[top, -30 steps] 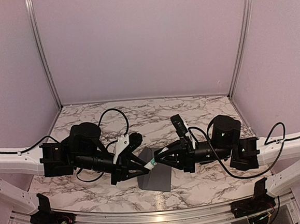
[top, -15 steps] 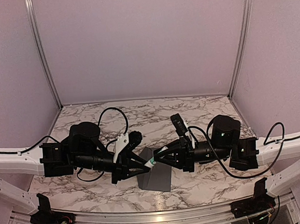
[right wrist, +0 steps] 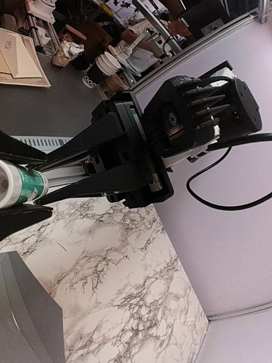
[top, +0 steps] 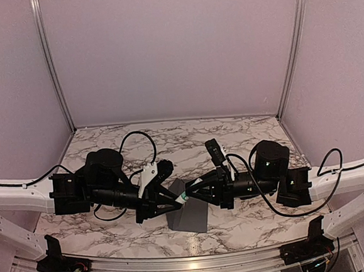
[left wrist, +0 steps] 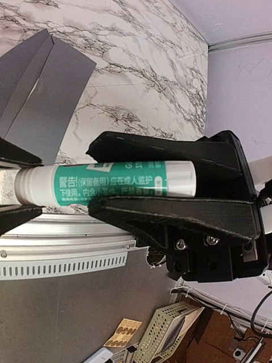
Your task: Place the letter into the envelope and seal it
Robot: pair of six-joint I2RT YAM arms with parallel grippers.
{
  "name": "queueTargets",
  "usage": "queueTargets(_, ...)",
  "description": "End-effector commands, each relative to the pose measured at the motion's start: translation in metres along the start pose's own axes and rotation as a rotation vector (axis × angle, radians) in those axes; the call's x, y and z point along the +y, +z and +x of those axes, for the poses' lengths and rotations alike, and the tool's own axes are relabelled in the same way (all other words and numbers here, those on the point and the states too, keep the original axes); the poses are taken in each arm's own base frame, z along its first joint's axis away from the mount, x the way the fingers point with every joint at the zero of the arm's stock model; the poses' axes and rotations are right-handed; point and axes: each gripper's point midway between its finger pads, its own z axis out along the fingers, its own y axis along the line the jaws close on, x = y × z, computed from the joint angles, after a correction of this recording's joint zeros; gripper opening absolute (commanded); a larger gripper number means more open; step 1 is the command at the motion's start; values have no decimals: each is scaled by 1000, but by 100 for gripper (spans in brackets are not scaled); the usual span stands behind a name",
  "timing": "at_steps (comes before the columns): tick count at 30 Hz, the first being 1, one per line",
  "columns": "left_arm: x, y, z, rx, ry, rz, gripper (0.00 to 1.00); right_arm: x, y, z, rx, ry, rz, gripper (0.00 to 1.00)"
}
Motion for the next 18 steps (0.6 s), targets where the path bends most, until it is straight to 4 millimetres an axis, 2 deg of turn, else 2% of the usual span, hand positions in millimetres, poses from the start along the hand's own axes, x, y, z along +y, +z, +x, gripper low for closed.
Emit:
queueTargets(1, 3, 2, -22, -70, 29, -19, 6, 12, 6, -10, -17, -8, -48, 0)
queueTargets(8, 6, 3, -20, -65, 21, -35, 12, 11, 6, -9, -16, -4, -46, 0)
queueTargets(15, 9, 2, -26, -77, 27, -50, 5, 6, 9, -7, -14, 22, -23, 0)
queueTargets(18, 14, 2, -31, -83, 37, -78, 3, -10, 15, -2, 0, 82, 48, 0)
